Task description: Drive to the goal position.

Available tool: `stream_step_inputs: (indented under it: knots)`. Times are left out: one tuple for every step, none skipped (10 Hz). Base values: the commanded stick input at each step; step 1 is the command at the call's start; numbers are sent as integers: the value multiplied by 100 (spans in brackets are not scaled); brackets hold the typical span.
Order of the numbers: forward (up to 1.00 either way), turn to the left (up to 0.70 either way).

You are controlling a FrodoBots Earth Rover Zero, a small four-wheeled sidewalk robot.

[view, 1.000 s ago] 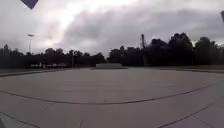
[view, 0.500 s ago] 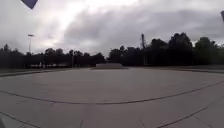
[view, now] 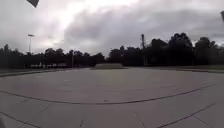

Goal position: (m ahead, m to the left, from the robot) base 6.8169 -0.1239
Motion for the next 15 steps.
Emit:
stream_step_inputs:
  knots:
    - [0,0]
    - [0,0]
    - [-1,0]
    - [-2,0]
    - [-3,0]
    - [-4,0]
    - [-4,0]
    - [-4,0]
    - [-4,0]
    - [-5,0]
    - [-5,0]
    - [-7,0]
    - [-16,0]
    - [-24,0]
    - [-33,0]
